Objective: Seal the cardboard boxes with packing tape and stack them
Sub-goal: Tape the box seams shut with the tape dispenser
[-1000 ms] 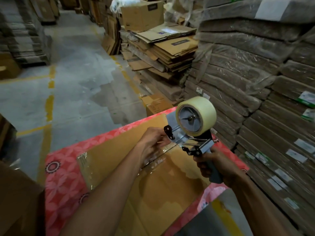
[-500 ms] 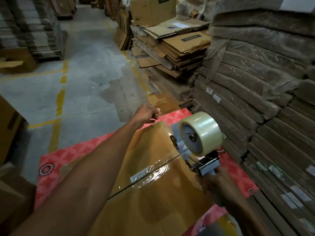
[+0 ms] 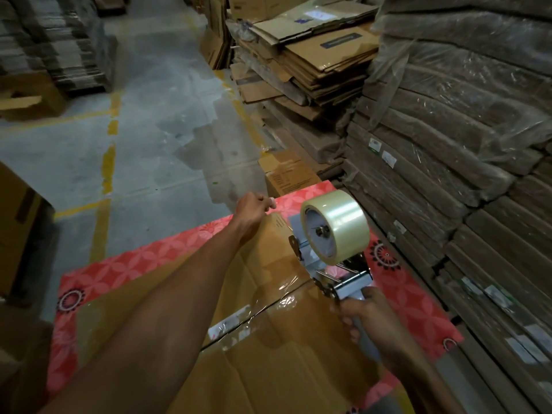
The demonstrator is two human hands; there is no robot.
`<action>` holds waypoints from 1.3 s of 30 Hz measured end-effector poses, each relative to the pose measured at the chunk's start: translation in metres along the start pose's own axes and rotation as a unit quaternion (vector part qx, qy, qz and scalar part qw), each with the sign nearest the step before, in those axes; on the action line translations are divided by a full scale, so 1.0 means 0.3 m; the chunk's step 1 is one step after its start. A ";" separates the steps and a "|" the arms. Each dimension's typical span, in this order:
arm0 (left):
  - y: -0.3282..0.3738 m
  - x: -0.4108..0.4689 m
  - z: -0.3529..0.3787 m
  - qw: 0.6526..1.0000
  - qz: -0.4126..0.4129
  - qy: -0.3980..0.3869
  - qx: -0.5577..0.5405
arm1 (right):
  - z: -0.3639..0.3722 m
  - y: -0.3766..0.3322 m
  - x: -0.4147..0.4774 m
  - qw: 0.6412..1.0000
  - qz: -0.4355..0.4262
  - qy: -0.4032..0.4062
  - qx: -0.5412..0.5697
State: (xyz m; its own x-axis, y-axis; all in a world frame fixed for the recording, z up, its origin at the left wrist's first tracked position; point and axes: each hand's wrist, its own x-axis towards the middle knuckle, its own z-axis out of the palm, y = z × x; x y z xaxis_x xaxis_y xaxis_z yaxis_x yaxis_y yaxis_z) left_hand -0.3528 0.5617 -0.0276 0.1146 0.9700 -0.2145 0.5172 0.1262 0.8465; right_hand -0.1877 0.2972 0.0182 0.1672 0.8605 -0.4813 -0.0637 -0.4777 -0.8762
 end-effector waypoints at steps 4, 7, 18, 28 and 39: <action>-0.001 0.004 0.012 0.999 -0.013 0.003 0.042 | -0.006 0.004 0.008 1.000 0.011 0.000 -0.003; -0.010 0.004 0.012 0.996 -0.035 0.007 0.082 | -0.006 0.004 0.012 1.000 0.016 0.002 -0.016; 0.066 -0.087 -0.006 0.969 0.074 0.084 0.219 | 0.024 -0.010 0.018 0.996 0.019 0.017 -0.085; 0.097 -0.132 0.110 0.883 0.052 -0.099 0.455 | 0.002 -0.035 0.023 0.993 0.006 0.002 -0.122; 0.082 -0.100 0.151 0.909 0.018 -0.010 0.417 | -0.137 0.124 -0.154 0.995 0.079 0.040 -0.052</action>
State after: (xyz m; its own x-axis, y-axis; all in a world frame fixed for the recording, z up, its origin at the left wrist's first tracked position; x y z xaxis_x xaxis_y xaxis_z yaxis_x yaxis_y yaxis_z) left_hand -0.3050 0.5264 -0.0224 0.1544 0.9654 -0.2103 0.9747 -0.1141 0.1920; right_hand -0.1572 0.2325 0.0089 0.2418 0.7576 -0.6063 0.0061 -0.6260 -0.7798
